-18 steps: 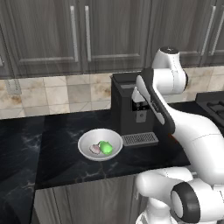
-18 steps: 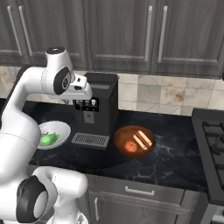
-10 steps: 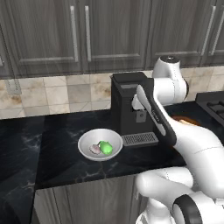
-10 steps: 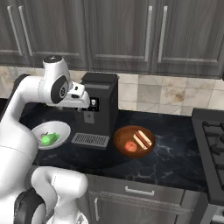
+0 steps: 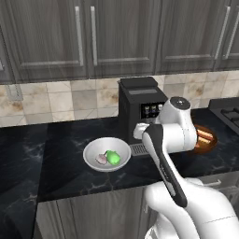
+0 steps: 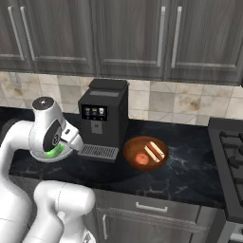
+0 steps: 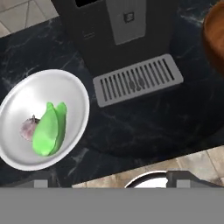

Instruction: Place the bowl containing the garlic and corn in the microwave. Close the microwave door and press the start button to microwave the meal.

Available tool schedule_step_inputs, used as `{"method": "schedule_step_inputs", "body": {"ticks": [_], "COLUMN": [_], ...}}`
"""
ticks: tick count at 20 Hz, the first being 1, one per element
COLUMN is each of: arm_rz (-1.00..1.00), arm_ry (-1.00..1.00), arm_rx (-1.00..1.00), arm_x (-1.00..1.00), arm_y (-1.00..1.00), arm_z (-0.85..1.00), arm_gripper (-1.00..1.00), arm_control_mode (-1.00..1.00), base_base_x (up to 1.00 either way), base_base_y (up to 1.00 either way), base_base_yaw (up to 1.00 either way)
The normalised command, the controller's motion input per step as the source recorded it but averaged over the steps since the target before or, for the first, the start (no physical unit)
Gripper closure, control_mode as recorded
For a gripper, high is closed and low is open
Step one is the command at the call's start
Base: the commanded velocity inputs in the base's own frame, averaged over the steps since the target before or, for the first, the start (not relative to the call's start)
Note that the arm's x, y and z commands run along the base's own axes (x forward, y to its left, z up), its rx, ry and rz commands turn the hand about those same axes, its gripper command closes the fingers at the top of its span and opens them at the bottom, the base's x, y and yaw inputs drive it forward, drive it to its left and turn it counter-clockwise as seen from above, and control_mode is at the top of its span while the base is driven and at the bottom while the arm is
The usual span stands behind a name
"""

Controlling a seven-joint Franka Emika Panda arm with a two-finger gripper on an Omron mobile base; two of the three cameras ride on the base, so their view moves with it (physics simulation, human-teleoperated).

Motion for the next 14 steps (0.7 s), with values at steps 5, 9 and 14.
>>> {"method": "schedule_step_inputs", "body": {"ticks": [5, 9, 14], "arm_rz": [-0.19, -0.08, -0.01], "arm_ry": [0.07, 0.08, 0.15], "arm_rx": [0.20, 0.27, 0.05], "arm_x": [-0.06, 0.15, 0.37], "arm_y": [0.35, 0.12, 0.15], "arm_z": [-0.45, -0.27, -0.30], "arm_gripper": [-1.00, -1.00, -1.00], "arm_control_mode": [-1.00, -1.00, -1.00], "base_base_x": [0.00, 0.00, 0.00], "base_base_y": [0.00, 0.00, 0.00], "base_base_yaw": [0.00, 0.00, 0.00]}}
